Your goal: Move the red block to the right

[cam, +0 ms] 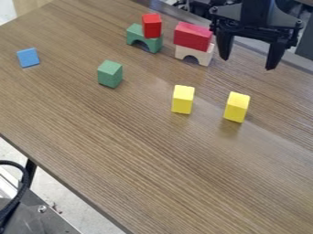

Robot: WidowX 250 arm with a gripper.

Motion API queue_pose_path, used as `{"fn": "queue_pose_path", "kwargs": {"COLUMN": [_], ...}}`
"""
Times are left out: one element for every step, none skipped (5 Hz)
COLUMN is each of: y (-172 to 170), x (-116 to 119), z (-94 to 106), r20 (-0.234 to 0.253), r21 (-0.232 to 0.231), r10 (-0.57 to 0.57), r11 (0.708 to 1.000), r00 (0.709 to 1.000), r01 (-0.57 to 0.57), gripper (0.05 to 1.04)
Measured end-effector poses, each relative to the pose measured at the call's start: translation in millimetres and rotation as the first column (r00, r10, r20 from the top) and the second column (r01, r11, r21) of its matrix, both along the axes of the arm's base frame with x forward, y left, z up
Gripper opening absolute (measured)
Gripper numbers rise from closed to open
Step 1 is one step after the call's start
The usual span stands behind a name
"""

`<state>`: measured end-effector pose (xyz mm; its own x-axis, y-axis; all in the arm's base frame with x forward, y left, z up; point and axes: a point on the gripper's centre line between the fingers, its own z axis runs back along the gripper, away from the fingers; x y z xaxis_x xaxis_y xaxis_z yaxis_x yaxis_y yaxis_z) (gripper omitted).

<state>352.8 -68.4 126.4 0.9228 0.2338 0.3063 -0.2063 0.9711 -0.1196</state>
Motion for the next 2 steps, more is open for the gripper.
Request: {"fn": "queue_pose_path", "kwargs": {"y": [-1,5], "x": [-3,16], "z": [-14.5,-20.8], "r20": [-0.043,-0.087], "r21": [0.004,-0.043], "r10": [0.000,0.081], "r11": [1.000,0.995], "r00": [0.999,0.993], "r01": [0.000,-0.085], "gripper": [0.999,1.000]}}
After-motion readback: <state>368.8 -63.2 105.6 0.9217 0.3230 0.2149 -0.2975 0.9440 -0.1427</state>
